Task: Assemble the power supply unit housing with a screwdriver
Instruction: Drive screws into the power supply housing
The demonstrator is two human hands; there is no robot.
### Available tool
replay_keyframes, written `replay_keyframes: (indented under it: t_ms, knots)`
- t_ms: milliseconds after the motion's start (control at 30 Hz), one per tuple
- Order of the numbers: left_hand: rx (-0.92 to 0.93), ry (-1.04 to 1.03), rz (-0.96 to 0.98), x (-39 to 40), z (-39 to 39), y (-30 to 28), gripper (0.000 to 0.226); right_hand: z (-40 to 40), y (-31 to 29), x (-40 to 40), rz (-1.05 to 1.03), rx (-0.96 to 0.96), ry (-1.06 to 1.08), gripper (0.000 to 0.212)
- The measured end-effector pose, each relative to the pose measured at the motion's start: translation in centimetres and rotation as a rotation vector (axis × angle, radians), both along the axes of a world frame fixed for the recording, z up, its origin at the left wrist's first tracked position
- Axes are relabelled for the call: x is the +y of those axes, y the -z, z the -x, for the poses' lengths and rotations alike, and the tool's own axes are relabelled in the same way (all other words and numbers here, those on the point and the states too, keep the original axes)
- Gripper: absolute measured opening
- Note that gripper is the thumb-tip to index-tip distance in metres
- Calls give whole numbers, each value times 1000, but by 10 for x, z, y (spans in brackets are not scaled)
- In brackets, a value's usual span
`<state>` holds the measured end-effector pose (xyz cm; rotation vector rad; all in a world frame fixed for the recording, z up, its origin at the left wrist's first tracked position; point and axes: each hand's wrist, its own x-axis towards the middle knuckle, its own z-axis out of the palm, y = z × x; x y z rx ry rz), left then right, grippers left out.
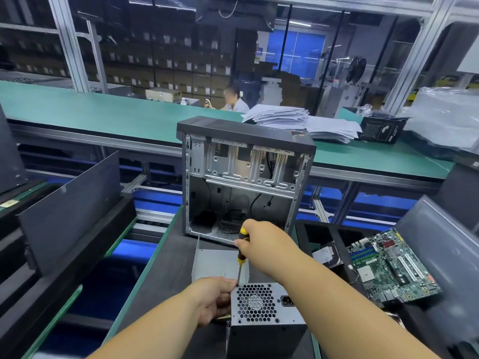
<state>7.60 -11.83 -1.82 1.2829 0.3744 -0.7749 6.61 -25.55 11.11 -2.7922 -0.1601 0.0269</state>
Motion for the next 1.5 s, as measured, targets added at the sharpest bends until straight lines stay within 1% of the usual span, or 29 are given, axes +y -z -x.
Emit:
replay_keyframes:
  t_ms: [200, 367, 567, 700, 867, 967, 1067, 1133, 1200, 1267, 1367, 1500]
  knots:
    - [9, -12, 17, 1, 1, -1, 7, -5, 3, 1, 50, -37, 75, 39]
    - [-1, -13, 19, 1, 1, -2, 7, -3, 4, 1, 57, -45, 81, 39]
    - [30, 12, 33, 3, -2, -1, 10, 11, 4, -13, 66, -112, 91, 36]
    - [13, 51, 16, 2, -3, -2, 13, 19, 0, -23, -84, -228, 171, 28]
    - [-149, 104, -138, -1, -3, -4, 4, 20, -2, -26, -209, -253, 215, 26]
    - [-235, 178, -229, 2, -6, -7, 4, 20, 4, -24, -269, -280, 225, 24]
    - [-296, 249, -272, 6, -10, -14, 6, 17, 9, -21, -383, -283, 238, 23]
    - [-356, 215, -293, 12, -18, -21, 6, 12, 9, -19, -489, -284, 260, 20]
    - [-442, 128, -351, 23, -30, -27, 3, 7, 10, -16, -582, -284, 295, 16]
    - [-505, 16, -415, 37, -41, -30, 5, 2, 11, -13, -629, -270, 322, 14]
    - [-522, -110, -515, 60, -52, -25, 11, -3, 14, -7, -657, -233, 341, 12]
    - [-498, -126, -611, 85, -58, -4, 13, -10, 26, 2, -642, -207, 346, 16]
